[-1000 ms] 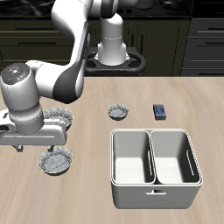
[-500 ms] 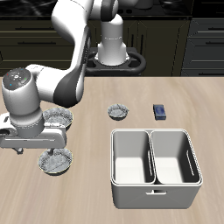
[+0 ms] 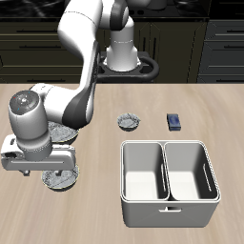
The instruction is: Stack the middle-sized bowl on the largest bowl
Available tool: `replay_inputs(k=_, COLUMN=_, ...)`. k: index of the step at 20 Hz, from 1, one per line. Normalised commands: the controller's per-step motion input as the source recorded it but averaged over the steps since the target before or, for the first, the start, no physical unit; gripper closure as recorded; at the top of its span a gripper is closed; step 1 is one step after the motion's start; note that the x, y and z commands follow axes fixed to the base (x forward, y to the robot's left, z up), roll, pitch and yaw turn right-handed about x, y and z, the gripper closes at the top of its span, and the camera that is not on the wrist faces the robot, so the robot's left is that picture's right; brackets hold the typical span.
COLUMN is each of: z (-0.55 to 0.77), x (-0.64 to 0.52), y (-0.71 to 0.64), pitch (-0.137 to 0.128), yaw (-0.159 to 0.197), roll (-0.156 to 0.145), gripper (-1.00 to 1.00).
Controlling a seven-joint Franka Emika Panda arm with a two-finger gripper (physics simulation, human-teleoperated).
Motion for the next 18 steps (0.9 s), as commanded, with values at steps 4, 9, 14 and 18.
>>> replay_inputs(k=4, z=-0.14, x=-0.04, y=0.04, pitch=0.017, yaw=-0.001, roll=0.024, gripper=1.0)
replay_inputs(k=9, z=-0.05, x=-0.04, y=-0.02, pitch=0.008, yaw=0.004, roll=0.003, gripper=1.0)
replay_inputs(k=14, z=0.1, x=-0.05, y=-0.09, pitch=-0.008, yaw=-0.004, roll=-0.01, gripper=1.0)
replay_inputs(k=18, z=0.5, x=-0.09, y=-0.06, pitch=-0.073, yaw=-0.01, roll=-0.029, gripper=1.0)
